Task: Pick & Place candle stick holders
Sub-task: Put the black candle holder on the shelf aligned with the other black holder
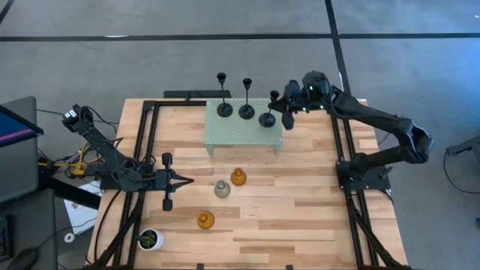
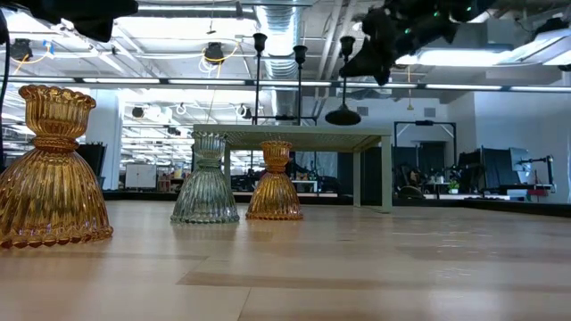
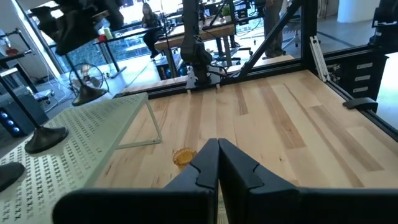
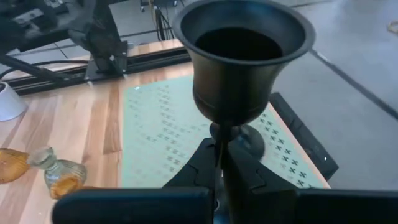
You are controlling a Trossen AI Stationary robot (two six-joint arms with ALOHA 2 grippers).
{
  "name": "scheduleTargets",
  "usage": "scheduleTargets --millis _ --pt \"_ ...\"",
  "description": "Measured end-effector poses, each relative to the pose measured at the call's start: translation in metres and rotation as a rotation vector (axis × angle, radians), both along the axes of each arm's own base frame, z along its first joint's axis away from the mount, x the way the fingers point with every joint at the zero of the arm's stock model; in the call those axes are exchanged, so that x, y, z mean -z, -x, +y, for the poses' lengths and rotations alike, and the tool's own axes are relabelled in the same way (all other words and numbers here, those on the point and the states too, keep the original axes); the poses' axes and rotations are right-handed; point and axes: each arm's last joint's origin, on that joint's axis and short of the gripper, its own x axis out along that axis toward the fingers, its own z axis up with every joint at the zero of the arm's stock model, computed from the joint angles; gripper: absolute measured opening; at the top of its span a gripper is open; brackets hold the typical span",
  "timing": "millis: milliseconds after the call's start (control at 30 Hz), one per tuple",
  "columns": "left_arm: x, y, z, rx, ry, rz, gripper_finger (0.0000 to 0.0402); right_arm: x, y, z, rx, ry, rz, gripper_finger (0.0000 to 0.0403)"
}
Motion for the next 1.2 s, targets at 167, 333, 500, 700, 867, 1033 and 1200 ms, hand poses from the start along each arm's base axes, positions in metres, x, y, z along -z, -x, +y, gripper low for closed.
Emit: scheduleTargets --millis 167,333,500,700,867,1033,1200 --pt "0.000 0.000 0.000 0.000 0.000 0.000 0.0006 0.011 -0.007 -0.018 0.028 -0.031 0.034 0.0001" --pt "0.000 0.000 0.000 0.000 0.000 0.000 0.0006 0.015 -0.017 -0.031 0.032 -0.009 0.030 0.0001" --pt "0.000 0.000 0.000 0.000 0.000 0.000 0.0006 0.015 -0.018 -0.041 0.083 0.024 0.037 0.0001" --pt "0.000 0.000 0.000 0.000 0.000 0.000 0.0006 0.017 -0.012 -0.049 0.138 0.040 0.055 0.0001" --pt "0.000 0.000 0.000 0.000 0.000 0.000 0.0006 0.017 -0.011 -0.050 0.141 0.034 0.064 0.0001" --pt "0.000 0.000 0.000 0.000 0.000 0.000 0.0006 0.020 -0.010 -0.049 0.139 0.020 0.087 0.0001" --pt "0.000 0.000 0.000 0.000 0.000 0.000 0.0006 0.020 -0.010 -0.049 0.139 0.017 0.090 0.0009"
